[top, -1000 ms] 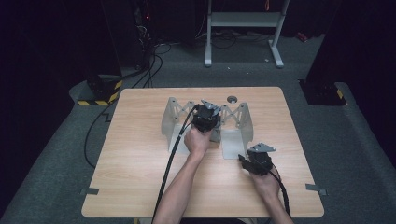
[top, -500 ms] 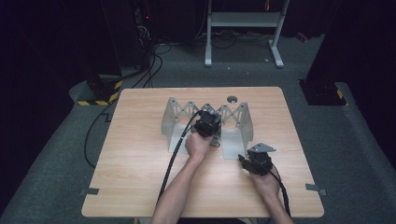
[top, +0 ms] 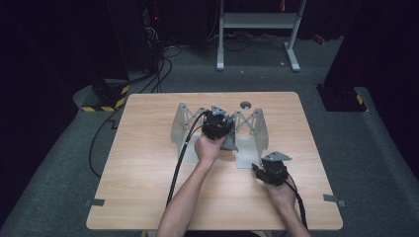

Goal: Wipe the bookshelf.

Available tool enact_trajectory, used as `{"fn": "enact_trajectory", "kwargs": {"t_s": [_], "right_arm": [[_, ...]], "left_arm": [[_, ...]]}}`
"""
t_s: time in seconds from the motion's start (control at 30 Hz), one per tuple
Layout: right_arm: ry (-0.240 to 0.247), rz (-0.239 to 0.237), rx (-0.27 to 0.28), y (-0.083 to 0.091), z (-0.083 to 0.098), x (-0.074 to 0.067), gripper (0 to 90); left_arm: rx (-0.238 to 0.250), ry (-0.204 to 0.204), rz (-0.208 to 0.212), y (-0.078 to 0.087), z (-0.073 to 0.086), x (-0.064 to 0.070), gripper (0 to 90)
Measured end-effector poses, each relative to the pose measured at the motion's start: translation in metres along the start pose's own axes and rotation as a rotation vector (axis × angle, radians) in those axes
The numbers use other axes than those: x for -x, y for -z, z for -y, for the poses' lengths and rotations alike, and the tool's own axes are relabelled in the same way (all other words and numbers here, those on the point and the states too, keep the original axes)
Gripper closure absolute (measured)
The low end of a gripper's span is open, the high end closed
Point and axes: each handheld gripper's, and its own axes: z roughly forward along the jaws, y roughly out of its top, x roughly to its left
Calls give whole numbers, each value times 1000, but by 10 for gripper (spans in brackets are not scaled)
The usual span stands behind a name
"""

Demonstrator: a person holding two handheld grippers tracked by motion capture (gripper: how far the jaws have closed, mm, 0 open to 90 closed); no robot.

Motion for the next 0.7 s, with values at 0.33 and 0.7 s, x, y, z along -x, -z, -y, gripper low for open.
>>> {"fn": "enact_trajectory", "kwargs": {"t_s": [0.33, 0.7], "right_arm": [[0, 0, 0, 0, 0, 0, 536], [-1, -2, -1, 0, 0, 0, 528]], "left_arm": [[55, -43, 13, 21, -12, 4, 794], [-19, -39, 23, -2, 3, 2, 794]]}}
